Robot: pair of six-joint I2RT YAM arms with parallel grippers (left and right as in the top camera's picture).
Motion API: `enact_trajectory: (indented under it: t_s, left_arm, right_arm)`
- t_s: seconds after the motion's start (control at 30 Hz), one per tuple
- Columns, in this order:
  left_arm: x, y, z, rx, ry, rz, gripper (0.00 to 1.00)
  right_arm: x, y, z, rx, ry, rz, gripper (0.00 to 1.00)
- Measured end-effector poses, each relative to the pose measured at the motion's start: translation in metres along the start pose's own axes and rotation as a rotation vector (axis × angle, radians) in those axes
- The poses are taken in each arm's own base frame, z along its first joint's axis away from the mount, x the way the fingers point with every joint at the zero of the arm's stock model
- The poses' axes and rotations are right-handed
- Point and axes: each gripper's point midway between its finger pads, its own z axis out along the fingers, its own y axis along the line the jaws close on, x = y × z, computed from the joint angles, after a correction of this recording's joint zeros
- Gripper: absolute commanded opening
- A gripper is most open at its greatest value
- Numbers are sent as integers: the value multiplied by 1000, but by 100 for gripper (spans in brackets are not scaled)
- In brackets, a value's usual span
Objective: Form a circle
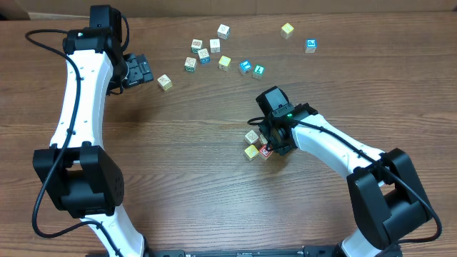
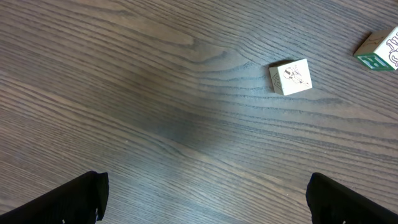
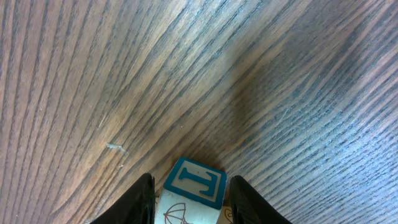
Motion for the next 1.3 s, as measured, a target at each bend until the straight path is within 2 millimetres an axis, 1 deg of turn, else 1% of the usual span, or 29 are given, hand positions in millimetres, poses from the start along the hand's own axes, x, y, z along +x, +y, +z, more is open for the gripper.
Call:
enact_trajectory:
  t_s: [0.1, 0.17, 0.33, 0.73, 0.93, 1.3]
  left_arm:
    - [0, 0, 0, 0, 0, 0, 99]
    - [0, 0, 0, 0, 0, 0, 99]
    - [0, 0, 0, 0, 0, 0, 100]
    - [0, 0, 0, 0, 0, 0, 100]
    - [0, 0, 0, 0, 0, 0, 99]
    - [0, 0, 0, 0, 0, 0, 100]
  right_arm:
    - [0, 0, 0, 0, 0, 0, 38]
    - [0, 0, 0, 0, 0, 0, 44]
    - [0, 0, 0, -1, 0, 0, 45]
    - [0, 1, 3, -17, -2, 2, 43]
    - [0, 3, 3, -24, -2, 3, 35]
    - [0, 5, 3, -30, -3, 3, 34]
